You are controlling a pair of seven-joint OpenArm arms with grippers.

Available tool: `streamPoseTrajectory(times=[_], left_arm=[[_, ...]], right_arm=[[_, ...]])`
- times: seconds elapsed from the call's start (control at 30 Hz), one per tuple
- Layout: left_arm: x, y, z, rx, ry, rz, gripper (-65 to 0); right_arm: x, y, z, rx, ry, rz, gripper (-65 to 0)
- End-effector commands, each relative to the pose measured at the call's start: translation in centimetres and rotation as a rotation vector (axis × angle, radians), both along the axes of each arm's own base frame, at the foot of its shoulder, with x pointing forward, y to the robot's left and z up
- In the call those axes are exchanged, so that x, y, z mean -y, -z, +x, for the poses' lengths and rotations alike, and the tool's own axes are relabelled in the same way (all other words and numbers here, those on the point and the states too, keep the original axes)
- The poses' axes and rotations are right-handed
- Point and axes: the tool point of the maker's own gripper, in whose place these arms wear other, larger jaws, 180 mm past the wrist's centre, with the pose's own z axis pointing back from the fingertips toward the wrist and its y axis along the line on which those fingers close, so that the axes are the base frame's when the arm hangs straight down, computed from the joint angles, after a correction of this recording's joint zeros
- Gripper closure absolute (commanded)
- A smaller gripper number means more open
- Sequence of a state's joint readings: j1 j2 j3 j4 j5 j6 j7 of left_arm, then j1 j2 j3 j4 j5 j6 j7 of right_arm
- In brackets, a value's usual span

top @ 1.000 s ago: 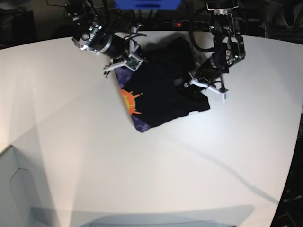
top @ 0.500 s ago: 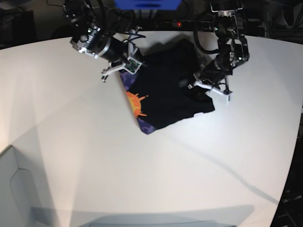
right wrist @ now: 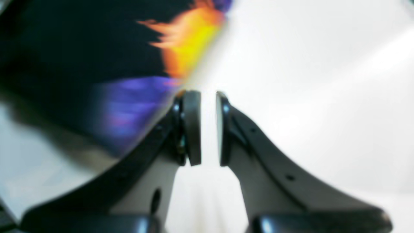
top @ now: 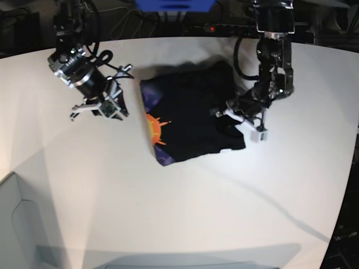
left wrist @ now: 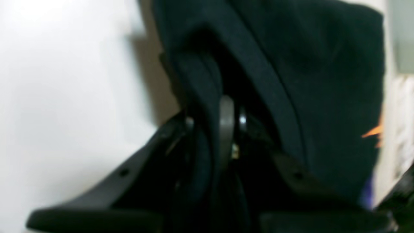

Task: Fold the T-shirt properly
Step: 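Press the left gripper across the bundle to flatten it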

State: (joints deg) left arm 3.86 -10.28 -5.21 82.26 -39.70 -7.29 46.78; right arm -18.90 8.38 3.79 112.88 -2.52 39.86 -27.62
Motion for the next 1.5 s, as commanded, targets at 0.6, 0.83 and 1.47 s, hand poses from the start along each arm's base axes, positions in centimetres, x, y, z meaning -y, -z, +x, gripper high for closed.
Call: streamPoseTrajectory(times=[0.6, 0.83, 1.47], left_arm=[[22.0, -2.9, 4.7, 0.364, 1.118, 0.725, 0.0], [27.7, -3.4, 2.9, 0.444, 1.278, 0.792, 0.0], [29.7, -8.3, 5.7, 0.795, 1.264, 1.086, -42.8]], right_arm=[[15.5, -3.4, 0.3, 0.119, 0.514, -0.058, -6.8], [16.9, -2.5, -1.6, 0.082, 0.579, -0.067, -6.6], [17.2, -1.4, -3.5, 0.038, 0.634, -0.053, -6.6]])
